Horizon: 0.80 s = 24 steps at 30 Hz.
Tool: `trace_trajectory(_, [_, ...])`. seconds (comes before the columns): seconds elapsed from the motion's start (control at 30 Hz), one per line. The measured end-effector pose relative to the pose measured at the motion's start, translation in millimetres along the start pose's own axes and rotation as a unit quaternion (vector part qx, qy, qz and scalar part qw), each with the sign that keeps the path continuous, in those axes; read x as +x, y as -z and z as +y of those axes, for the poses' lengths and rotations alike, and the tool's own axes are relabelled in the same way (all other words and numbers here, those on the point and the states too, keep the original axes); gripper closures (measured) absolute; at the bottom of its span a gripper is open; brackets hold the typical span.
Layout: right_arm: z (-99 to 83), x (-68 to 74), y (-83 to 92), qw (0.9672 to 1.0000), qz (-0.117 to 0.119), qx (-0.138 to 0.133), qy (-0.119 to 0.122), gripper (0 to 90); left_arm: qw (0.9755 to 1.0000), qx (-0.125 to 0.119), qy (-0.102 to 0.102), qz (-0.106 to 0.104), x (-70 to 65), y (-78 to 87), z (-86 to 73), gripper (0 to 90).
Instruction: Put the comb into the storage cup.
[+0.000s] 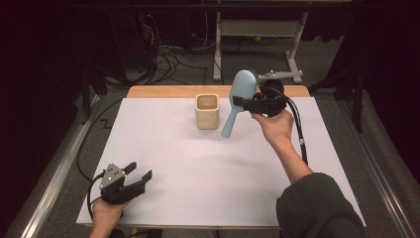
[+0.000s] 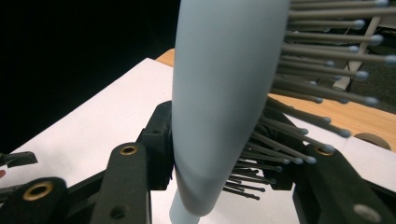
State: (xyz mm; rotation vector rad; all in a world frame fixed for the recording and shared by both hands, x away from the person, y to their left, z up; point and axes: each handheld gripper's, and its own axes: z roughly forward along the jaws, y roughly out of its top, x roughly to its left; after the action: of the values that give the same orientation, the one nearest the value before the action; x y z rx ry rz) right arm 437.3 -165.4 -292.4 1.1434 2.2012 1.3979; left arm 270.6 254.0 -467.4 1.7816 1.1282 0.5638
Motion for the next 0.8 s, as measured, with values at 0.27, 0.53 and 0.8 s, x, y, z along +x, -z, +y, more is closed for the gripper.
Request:
trace_trajectory(0.27, [9.4, 0.3, -4.7, 1.0000, 0.000, -0.003, -0.003, 54.2, 1.0000, -0.001, 0.000, 0.000, 0.5, 0.4, 0.0, 32.7])
trace_trajectory(0.53, [18.7, -1.6, -11.7, 0.9999, -0.003, -0.010, -0.007, 54.2, 1.0000, 0.000, 0.001, -0.002, 1.0, 0.2, -0.2, 32.6])
trace_trajectory(0.8, [28.1, -2.2, -16.1, 0.9998, -0.010, -0.013, -0.012, 54.2, 1.0000, 0.001, 0.001, -0.003, 1.5, 0.5, -0.3, 32.4])
